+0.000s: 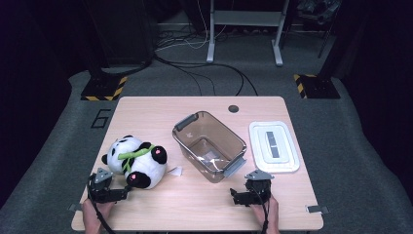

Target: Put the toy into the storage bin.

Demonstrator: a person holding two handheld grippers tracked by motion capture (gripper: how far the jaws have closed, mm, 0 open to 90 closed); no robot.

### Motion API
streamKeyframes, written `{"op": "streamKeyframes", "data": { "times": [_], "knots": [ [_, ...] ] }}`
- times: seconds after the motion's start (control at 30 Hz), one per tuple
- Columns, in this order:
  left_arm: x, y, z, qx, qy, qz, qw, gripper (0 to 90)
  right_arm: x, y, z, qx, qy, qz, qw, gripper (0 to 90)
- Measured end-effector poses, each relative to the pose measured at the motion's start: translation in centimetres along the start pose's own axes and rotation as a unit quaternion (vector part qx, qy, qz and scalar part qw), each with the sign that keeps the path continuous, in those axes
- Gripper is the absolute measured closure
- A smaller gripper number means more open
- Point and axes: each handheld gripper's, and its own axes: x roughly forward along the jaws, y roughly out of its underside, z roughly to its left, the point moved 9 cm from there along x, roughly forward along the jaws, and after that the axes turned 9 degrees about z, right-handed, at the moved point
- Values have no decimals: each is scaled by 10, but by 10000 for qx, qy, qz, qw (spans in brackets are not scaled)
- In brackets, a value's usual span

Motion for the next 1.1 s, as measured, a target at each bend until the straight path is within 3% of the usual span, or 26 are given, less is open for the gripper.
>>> {"op": "streamKeyframes", "data": {
  "times": [0.13,0.3,0.37,0.47,0.57,0.73,0.93,1.1],
  "knots": [
    [-2,2,-2,54,33,60,10000,75,4,-1,2,-116,156,78,9998,0],
    [-3,4,-3,-21,-10,2,10000,70,4,-1,2,-135,158,72,9998,0],
    [-4,6,-3,19,7,130,9999,62,4,-1,2,-146,153,62,9998,0],
    [-8,8,-6,-42,154,263,9995,18,3,-1,3,-145,128,94,9998,0],
    [-18,4,-9,-58,224,161,9996,15,3,-1,3,-155,144,91,9997,0],
    [-42,-13,-12,-37,269,-78,9996,16,4,-1,3,-130,126,88,9998,0],
    [-68,-42,-17,214,317,-305,9988,22,4,-1,4,-143,107,91,9998,0],
    [-78,-66,-19,438,357,-398,9976,30,4,-1,3,-130,124,86,9998,0]
  ]
}}
